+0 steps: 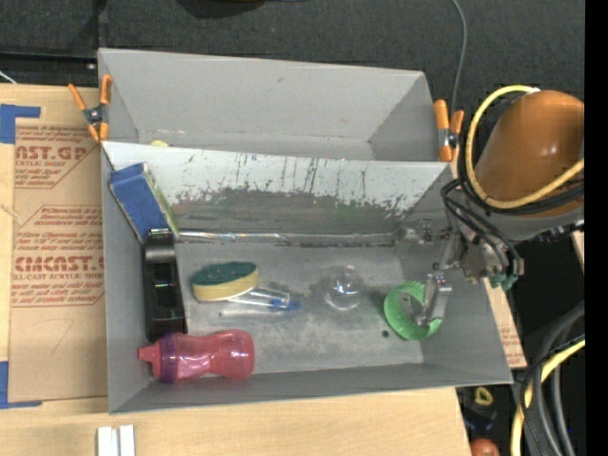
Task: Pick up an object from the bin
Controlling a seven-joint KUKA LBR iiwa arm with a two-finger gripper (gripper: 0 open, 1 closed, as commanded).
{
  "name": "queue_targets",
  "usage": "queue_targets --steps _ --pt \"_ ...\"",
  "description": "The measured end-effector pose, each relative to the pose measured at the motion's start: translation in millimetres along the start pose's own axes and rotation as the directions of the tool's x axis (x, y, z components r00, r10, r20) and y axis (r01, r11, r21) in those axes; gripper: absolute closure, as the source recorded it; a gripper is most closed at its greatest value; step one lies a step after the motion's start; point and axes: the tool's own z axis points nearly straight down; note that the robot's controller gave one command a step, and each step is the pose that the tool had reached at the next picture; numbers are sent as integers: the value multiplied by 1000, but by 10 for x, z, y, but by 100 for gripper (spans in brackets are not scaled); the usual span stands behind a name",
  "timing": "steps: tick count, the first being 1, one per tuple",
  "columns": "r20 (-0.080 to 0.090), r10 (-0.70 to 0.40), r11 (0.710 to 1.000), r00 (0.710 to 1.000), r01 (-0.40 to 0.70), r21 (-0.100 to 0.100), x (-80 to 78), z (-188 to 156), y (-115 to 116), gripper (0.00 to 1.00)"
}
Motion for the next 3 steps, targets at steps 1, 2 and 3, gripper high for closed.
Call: queue_targets --steps 1,2,3 --pt "0 0 1000 1000 0 0 0 0 0 0" --pt "-4 -210 978 978 210 -2 -2 686 -136 0" --pt "3 -224 975 975 224 1 -153 768 -188 0"
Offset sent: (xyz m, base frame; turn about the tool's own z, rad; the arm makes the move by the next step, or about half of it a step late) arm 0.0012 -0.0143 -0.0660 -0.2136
